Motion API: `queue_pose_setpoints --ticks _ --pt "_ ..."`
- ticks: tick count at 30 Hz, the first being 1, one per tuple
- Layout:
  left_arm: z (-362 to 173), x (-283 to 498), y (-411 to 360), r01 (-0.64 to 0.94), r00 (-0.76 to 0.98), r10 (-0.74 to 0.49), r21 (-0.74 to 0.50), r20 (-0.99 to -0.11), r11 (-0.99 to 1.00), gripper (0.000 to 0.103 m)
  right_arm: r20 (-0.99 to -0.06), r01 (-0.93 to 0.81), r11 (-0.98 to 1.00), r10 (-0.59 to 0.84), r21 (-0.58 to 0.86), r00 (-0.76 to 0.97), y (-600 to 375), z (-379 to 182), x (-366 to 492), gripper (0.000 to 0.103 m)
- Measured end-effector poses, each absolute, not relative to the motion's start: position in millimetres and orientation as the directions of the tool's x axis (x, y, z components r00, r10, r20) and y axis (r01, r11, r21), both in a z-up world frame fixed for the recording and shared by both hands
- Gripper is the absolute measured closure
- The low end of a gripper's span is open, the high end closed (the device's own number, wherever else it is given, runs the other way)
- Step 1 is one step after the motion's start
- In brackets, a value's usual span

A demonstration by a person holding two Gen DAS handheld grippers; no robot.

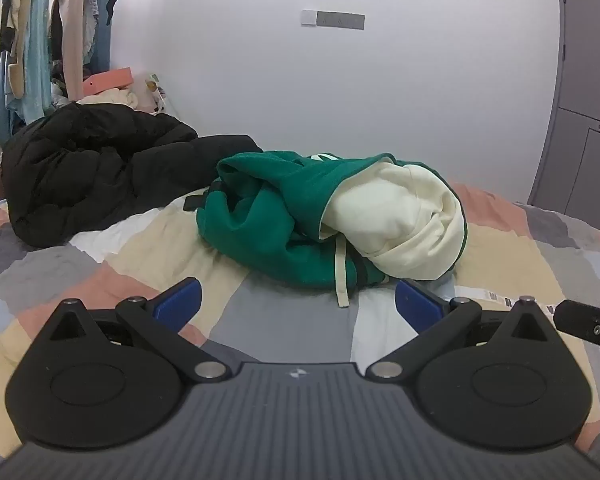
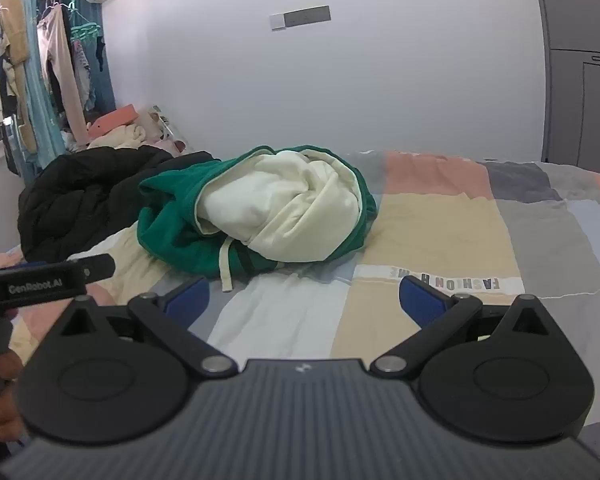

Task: Fold large clothes

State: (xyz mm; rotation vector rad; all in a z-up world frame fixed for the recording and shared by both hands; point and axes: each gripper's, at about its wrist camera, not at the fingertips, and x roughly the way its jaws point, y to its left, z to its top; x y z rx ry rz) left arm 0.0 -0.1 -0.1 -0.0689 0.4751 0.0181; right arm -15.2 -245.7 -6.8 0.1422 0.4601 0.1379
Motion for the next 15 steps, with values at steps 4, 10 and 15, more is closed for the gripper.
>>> queue_pose_setpoints --ticks 4,10,15 --pt "-1 2 0 -0.029 0.888 -0.002 -0.061 -0.461 0.998 0.0 -0.438 -0.089 0.982 0.156 0.168 0.885 -246 -6 -14 0.0" --pt "6 -3 1 -0.028 0.892 0.004 -0.048 -0.452 0.998 0.0 -0.409 -0.105 0.982 0.162 0.159 0.898 -245 -13 -21 0.0" --pt "4 -14 1 -0.032 0.902 0.011 -0.041 -0.431 0.999 0.0 -0.406 -0.105 0.979 0.169 0.175 0.898 -247 -12 -24 0.0"
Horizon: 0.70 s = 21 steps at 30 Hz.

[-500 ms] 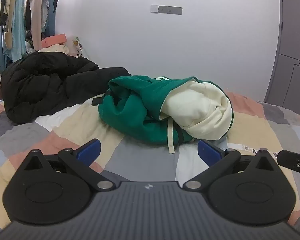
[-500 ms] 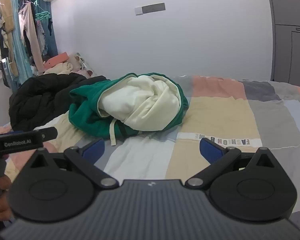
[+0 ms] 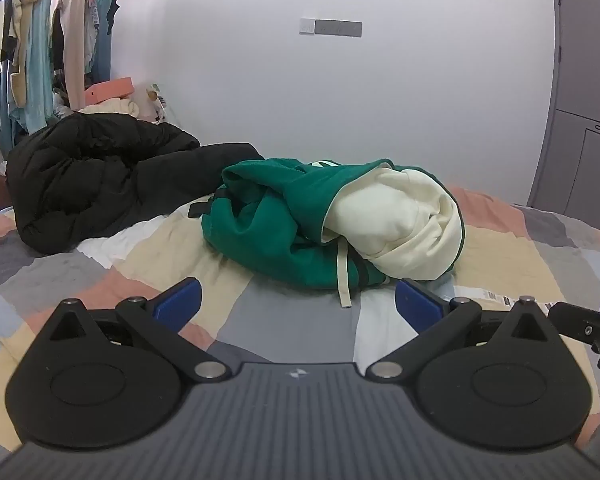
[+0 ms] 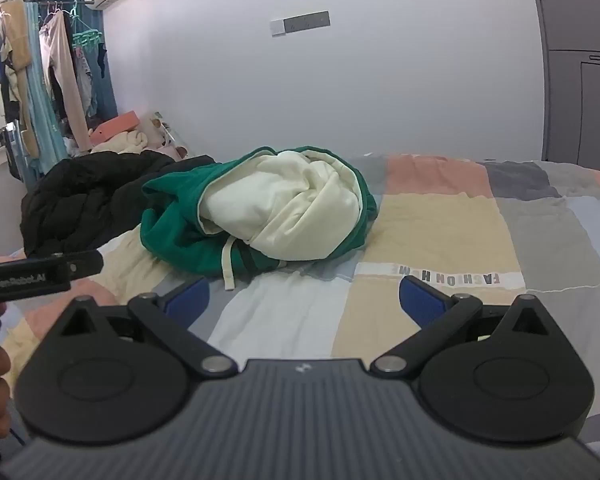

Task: Fold large clothes

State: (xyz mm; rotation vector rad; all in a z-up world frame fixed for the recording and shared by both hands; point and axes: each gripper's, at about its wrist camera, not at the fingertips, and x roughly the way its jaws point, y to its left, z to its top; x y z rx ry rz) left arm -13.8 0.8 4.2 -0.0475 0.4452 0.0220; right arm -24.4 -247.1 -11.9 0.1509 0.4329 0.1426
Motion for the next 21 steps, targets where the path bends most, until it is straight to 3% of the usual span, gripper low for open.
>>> queue_pose_setpoints --ticks 21 --pt "1.4 -14.0 -2.5 -0.037 0.902 0.03 -0.007 -0.431 0.999 0.0 -0.404 -0.126 0.983 0.172 0.137 0.899 -241.6 -11.3 -26.0 0.0"
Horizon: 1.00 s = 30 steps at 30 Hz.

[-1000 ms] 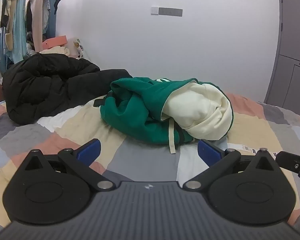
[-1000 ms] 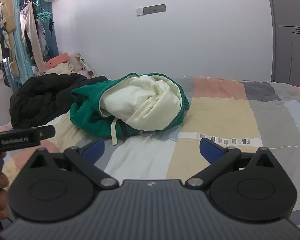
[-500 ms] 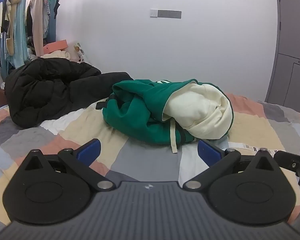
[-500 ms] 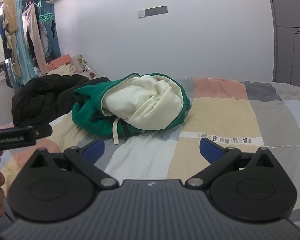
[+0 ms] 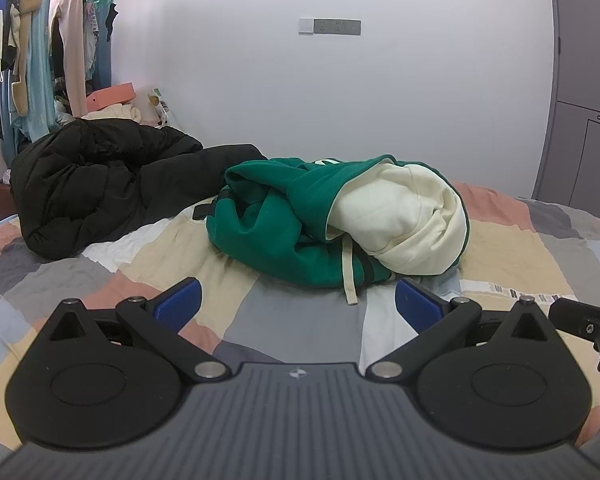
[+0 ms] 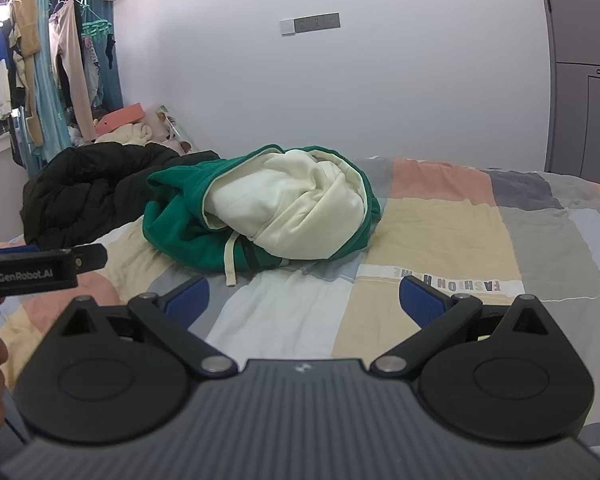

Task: Fold large clothes

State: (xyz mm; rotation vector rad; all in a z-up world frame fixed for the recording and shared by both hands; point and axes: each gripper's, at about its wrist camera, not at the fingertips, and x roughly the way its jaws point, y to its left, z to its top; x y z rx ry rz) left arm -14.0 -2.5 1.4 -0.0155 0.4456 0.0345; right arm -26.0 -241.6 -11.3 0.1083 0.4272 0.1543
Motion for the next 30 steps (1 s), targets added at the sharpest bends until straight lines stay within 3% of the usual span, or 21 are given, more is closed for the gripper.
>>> queue_pose_setpoints --ticks 30 --pt "0.9 -16.6 -1.1 -0.04 0.903 0.033 -0.007 -0.427 0.999 0.0 -0.41 -0.129 0.985 0.165 0.113 0.897 -236.0 -14.0 -25.3 0.0"
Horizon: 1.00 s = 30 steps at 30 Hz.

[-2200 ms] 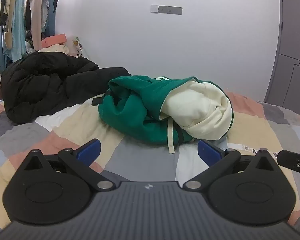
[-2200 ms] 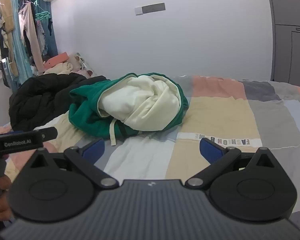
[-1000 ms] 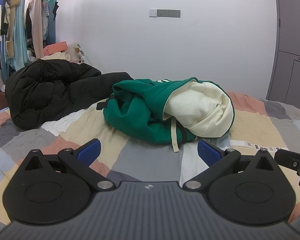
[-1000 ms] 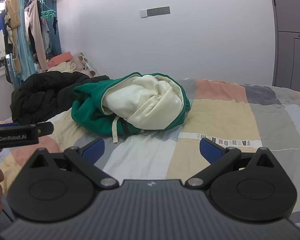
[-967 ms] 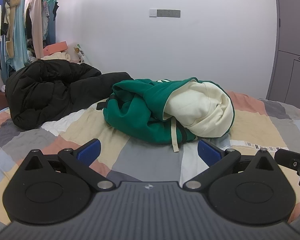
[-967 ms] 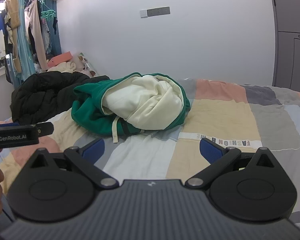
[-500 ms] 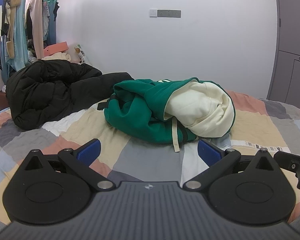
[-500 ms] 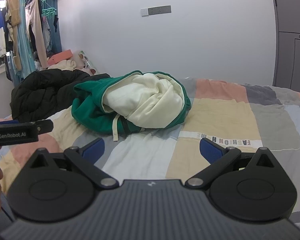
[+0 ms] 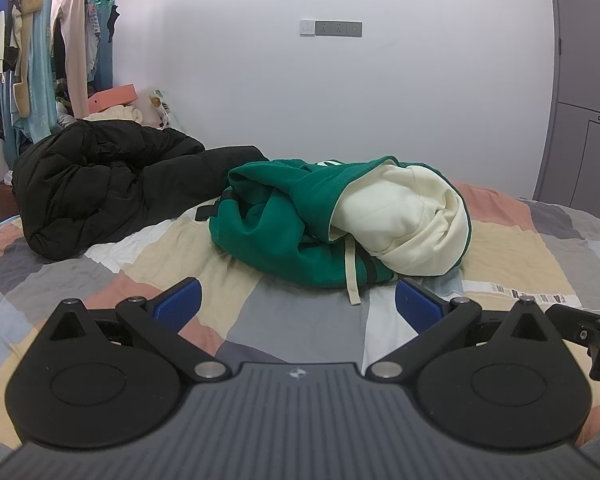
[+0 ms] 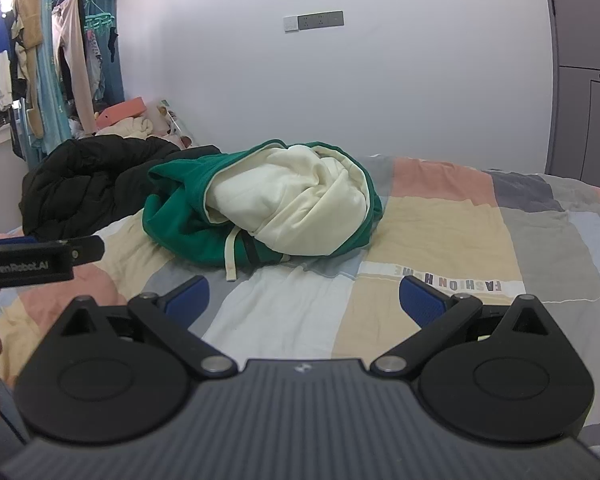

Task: Fold large clothes

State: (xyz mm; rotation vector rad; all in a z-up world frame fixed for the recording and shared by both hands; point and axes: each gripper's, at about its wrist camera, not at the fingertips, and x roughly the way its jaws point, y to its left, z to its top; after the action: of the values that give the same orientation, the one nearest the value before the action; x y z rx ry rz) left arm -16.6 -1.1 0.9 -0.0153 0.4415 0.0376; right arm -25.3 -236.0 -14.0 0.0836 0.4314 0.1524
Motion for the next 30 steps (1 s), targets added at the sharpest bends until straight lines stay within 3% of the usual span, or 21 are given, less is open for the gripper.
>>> queue_pose_setpoints --ticks 30 --pt "11 -7 5 -0.034 0.902 0.026 -0.01 -0.432 0.999 0.0 -0.439 -0.117 0.982 0.171 0.147 0.882 -234 -7 -19 0.0"
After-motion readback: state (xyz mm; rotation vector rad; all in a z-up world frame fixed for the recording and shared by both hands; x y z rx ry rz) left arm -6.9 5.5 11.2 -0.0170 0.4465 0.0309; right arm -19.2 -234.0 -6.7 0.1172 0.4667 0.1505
